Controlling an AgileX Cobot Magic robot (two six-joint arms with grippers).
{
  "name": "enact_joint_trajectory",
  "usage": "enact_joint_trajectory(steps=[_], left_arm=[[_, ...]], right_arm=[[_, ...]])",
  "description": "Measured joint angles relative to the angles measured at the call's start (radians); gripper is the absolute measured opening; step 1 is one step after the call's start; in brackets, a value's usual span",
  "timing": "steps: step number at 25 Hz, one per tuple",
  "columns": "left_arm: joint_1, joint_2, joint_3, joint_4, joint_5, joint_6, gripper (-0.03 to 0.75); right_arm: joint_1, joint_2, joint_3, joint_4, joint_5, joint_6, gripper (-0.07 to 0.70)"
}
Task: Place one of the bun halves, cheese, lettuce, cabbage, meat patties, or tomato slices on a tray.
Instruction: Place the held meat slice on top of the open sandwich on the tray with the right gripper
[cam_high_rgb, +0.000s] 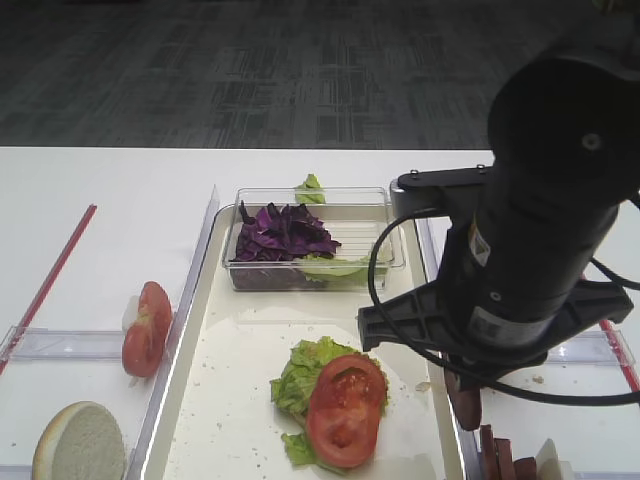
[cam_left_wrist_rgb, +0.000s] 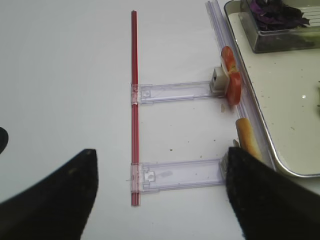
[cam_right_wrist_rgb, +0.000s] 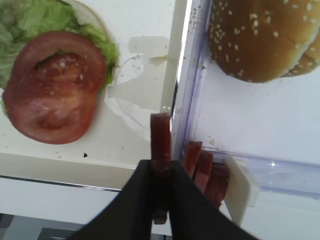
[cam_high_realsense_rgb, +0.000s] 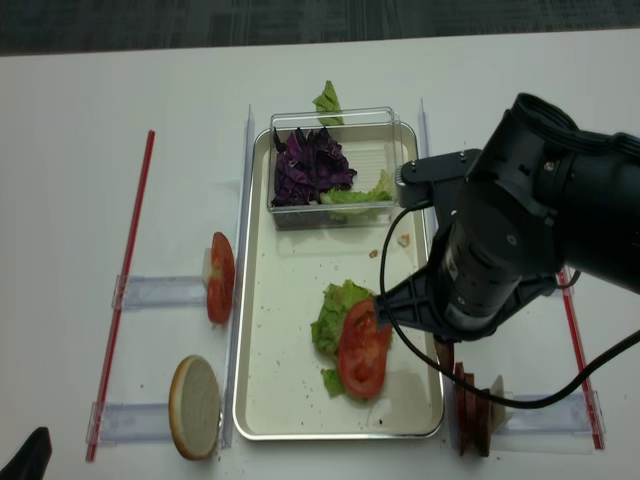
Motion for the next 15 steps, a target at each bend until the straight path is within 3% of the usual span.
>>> enact_joint_trajectory(steps=[15], left_arm=[[0.0,0.0,0.0,0.0,0.0,0.0,0.492]], right_arm=[[0.0,0.0,0.0,0.162,-0.158,-0.096,0.106]])
